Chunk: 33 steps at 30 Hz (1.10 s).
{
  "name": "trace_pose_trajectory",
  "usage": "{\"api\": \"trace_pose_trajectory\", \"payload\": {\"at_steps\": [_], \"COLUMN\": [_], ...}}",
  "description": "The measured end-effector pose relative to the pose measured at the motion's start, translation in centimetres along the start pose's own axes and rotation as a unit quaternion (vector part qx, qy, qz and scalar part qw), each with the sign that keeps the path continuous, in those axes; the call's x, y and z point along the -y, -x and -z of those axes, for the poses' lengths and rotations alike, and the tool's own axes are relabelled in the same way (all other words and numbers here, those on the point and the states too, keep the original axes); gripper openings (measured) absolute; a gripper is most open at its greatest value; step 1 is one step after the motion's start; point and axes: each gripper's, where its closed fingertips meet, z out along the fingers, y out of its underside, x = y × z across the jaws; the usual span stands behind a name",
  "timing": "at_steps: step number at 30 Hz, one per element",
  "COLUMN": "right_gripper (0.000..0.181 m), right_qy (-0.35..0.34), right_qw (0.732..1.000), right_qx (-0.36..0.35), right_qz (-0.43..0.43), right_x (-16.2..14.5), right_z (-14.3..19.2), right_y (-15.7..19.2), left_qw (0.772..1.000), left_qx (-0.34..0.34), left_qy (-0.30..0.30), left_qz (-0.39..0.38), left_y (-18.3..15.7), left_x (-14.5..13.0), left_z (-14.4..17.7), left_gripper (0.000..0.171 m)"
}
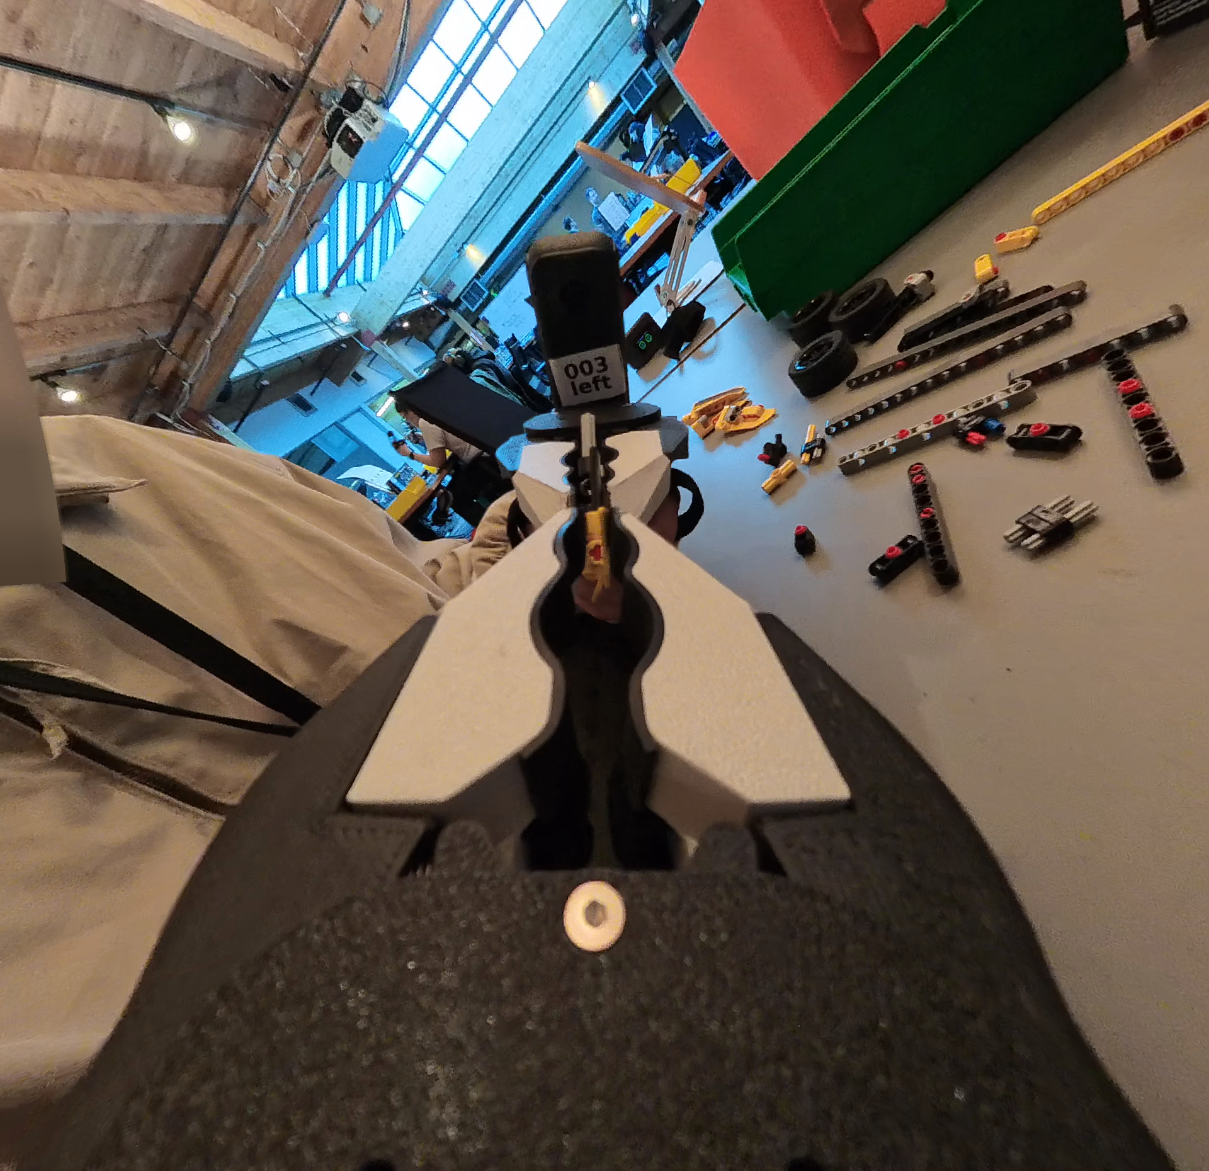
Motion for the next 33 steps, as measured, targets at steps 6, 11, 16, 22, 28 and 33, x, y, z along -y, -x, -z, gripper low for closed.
{"api": "trace_pose_trajectory", "payload": {"at_steps": [6, 11, 16, 22, 28, 33], "right_gripper": [0.005, 0.007, 0.015, 0.007, 0.006, 0.007], "right_qy": [0.012, 0.006, -0.013, 0.010, -0.014, -0.015], "right_qw": [1.000, 1.000, 0.999, 0.999, 0.998, 0.997], "right_qx": [-0.002, 0.009, 0.042, 0.031, 0.045, 0.052], "right_qz": [0.007, -0.010, -0.029, -0.015, -0.045, -0.049], "right_x": [-0.3, -0.4, -0.1, -0.9, -0.4, -0.4], "right_z": [0.4, 0.2, 1.2, 0.5, 0.7, 0.5], "right_y": [0.0, -0.1, 0.4, 0.3, 0.3, 0.5], "left_qw": [1.000, 1.000, 0.999, 0.999, 0.998, 1.000], "left_qx": [-0.004, -0.016, -0.029, -0.024, -0.041, -0.015], "left_qy": [0.005, -0.003, -0.017, -0.007, 0.010, 0.013], "left_qz": [0.001, 0.026, 0.037, 0.027, 0.038, 0.014], "left_y": [-0.1, 0.2, 0.0, -0.1, -0.6, -0.2], "left_x": [-0.2, 0.1, 0.5, 0.2, -0.4, -0.5], "left_z": [-0.1, 0.2, 0.6, 0.4, -0.2, -0.3], "left_gripper": [0.008, 0.007, 0.006, 0.007, 0.016, 0.006]}}
